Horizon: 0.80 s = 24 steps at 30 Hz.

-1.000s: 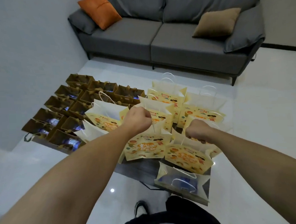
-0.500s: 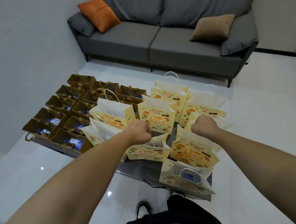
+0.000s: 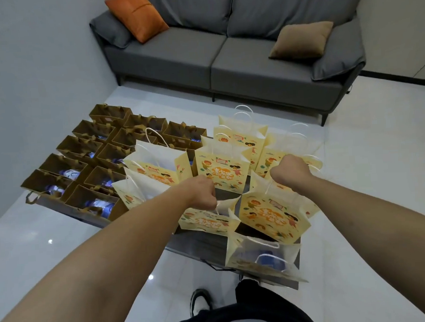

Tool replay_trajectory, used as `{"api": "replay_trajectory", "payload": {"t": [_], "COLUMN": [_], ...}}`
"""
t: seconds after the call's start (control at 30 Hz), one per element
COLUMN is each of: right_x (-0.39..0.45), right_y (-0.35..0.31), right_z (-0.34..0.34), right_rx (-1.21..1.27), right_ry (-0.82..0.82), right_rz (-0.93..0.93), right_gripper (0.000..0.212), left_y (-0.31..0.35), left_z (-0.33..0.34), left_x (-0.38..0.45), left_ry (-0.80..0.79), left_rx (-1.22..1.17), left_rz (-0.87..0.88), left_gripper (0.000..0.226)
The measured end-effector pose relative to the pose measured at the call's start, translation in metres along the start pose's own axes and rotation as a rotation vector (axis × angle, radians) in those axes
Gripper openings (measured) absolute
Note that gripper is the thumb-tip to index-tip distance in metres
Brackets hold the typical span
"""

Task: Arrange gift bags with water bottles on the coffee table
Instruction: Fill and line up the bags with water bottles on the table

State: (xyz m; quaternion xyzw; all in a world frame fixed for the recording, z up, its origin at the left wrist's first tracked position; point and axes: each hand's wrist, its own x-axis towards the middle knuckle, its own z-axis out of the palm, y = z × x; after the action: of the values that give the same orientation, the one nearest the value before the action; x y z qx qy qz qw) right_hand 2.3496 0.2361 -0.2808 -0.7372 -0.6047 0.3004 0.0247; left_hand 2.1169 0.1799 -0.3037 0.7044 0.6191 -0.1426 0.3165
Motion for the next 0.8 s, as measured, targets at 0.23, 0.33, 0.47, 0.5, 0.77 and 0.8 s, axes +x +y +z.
{"api": "replay_trajectory", "payload": {"t": [0.23, 0.33, 0.47, 0.5, 0.77, 0.8], "right_x": [-0.014, -0.026, -0.043, -0.047, -0.071, -0.072], "right_y": [-0.032, -0.047, -0.068, -0.073, -0.123, -0.128], "right_z": [-0.029, -0.044, -0.064, -0.069, -0.097, -0.099], "right_rx": [-0.036, -0.051, -0.085, -0.095, -0.207, -0.207], "right_ry": [0.092, 0.150, 0.236, 0.264, 0.469, 0.481], "right_rz": [-0.030, -0.061, -0.100, -0.113, -0.242, -0.254], "right_gripper": [0.013, 0.015, 0.010, 0.010, 0.012, 0.013], "left_y": [-0.005, -0.008, -0.012, -0.014, -0.031, -0.033], "left_z": [0.005, 0.002, 0.002, 0.002, 0.005, 0.005], "left_x": [0.010, 0.012, 0.011, 0.009, -0.008, -0.010], "left_ry": [0.017, 0.063, 0.135, 0.146, 0.153, 0.145], "left_rx": [0.035, 0.017, 0.032, 0.035, -0.017, -0.027], "left_rz": [0.011, 0.022, 0.030, 0.038, 0.079, 0.079], "left_gripper": [0.023, 0.020, 0.018, 0.021, 0.030, 0.030]}}
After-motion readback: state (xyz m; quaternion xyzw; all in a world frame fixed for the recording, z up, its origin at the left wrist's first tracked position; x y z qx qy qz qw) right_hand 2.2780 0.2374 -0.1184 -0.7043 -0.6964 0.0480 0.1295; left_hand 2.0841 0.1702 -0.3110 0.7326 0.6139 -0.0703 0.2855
